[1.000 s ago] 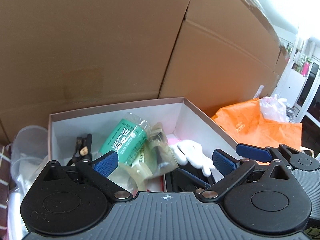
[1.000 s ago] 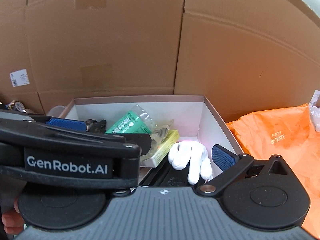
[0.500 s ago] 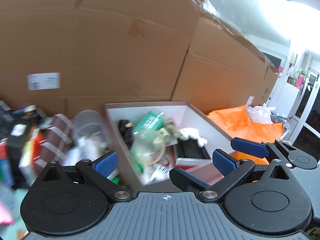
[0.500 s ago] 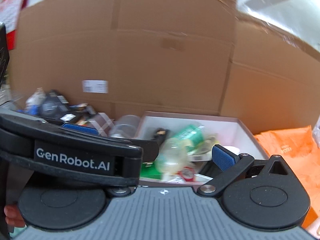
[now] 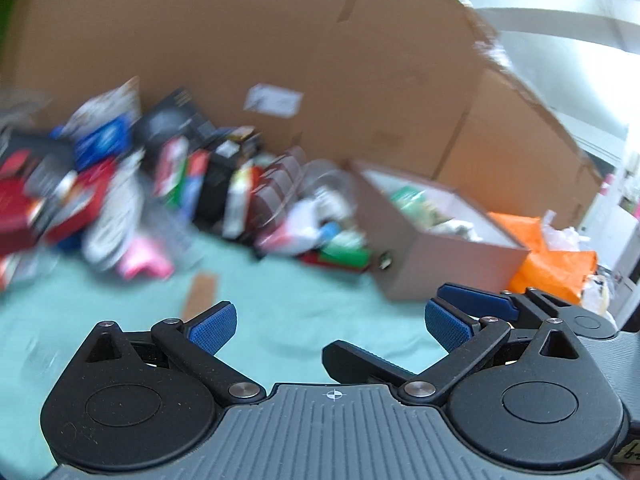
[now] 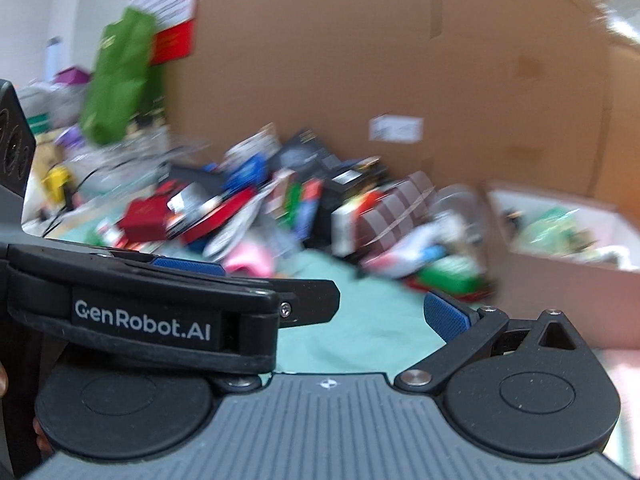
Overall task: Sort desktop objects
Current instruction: 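Move both tools back from the box over the table, then grasp the small gold box with the right tool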
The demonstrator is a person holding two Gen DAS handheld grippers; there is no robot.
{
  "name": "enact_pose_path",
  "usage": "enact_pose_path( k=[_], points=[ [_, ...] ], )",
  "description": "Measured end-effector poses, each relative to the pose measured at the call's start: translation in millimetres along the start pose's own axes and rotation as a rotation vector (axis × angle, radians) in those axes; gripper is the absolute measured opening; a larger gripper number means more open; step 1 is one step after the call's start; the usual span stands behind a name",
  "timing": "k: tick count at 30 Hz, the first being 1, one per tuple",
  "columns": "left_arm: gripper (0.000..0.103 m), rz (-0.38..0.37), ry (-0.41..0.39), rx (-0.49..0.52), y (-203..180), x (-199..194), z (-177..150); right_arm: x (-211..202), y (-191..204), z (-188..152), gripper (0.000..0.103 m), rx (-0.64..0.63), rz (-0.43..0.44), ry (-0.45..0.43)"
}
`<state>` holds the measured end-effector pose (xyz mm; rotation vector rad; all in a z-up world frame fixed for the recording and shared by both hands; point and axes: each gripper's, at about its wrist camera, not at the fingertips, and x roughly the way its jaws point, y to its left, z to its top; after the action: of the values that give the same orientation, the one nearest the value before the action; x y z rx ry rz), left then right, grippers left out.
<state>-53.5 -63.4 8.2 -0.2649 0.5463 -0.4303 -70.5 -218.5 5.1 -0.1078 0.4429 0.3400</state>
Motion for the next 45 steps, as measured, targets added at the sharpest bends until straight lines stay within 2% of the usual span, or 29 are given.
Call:
enact_pose_path(
  k=[4,10,15,17,22,26,28,31,33,34,38,40,41,44,45],
  points=[
    [0.103,0.078,-0.021,-0.021,31.5,-15.5,-12.5,21.1,23.2,-12.0,0.103,-0.008,0.08,0.047],
    [0.103,0.162,-0.05,-0.139,79.2,-36.6,-8.3,42.1,28.4,-5.2,0.103,-0.006,0.079,0.068],
    [0.103,0.349,-0.029,-0.169,117.5,-31.0,-14.3,57.8,26.7,-3.4,0.103,0.011,0.064,0.073],
    [0.103,0.378,-0.003,-0.191,132.9,-25.8,-17.5,68.7,25.0,-4.3,0.103,0.028,0.078,0.096],
    [0.1,0.375,0.037,-0.191,150.7,-14.6,-21.9,96.6,23.7,-6.3,0.101,0.054,0.061,0.136],
    [0.09,0.367,0.043,-0.151,150.8,-6.9,-18.1,112.4,25.9,-8.9,0.095,0.058,0.065,0.158],
    [0.083,0.371,0.047,-0.138,149.6,-2.7,-15.5,118.2,28.3,-10.3,0.093,0.049,0.059,0.165],
    [0.066,0.374,0.058,-0.098,146.9,3.8,-14.2,128.1,31.0,-11.9,0.09,0.037,0.049,0.18],
    [0.053,0.372,0.065,-0.073,144.3,6.8,-14.3,133.6,31.4,-12.7,0.084,0.038,0.051,0.188],
    [0.051,0.364,0.07,-0.063,143.9,8.3,-14.2,136.0,31.3,-12.8,0.078,0.039,0.051,0.193],
    [0.05,0.356,0.089,-0.041,142.3,7.6,-14.0,144.5,29.1,-15.3,0.072,0.04,0.054,0.214],
    [0.059,0.368,0.098,-0.036,140.7,3.2,-14.6,146.2,27.6,-16.9,0.07,0.036,0.05,0.222],
    [0.066,0.375,0.1,-0.033,140.4,0.7,-14.8,147.0,26.7,-17.6,0.068,0.036,0.049,0.225],
    [0.062,0.398,0.108,-0.014,138.4,-3.1,-15.4,149.2,24.6,-18.9,0.062,0.039,0.044,0.231],
    [0.049,0.395,0.114,-0.009,138.1,-1.9,-15.8,150.1,24.3,-19.1,0.061,0.041,0.044,0.231]
  ],
)
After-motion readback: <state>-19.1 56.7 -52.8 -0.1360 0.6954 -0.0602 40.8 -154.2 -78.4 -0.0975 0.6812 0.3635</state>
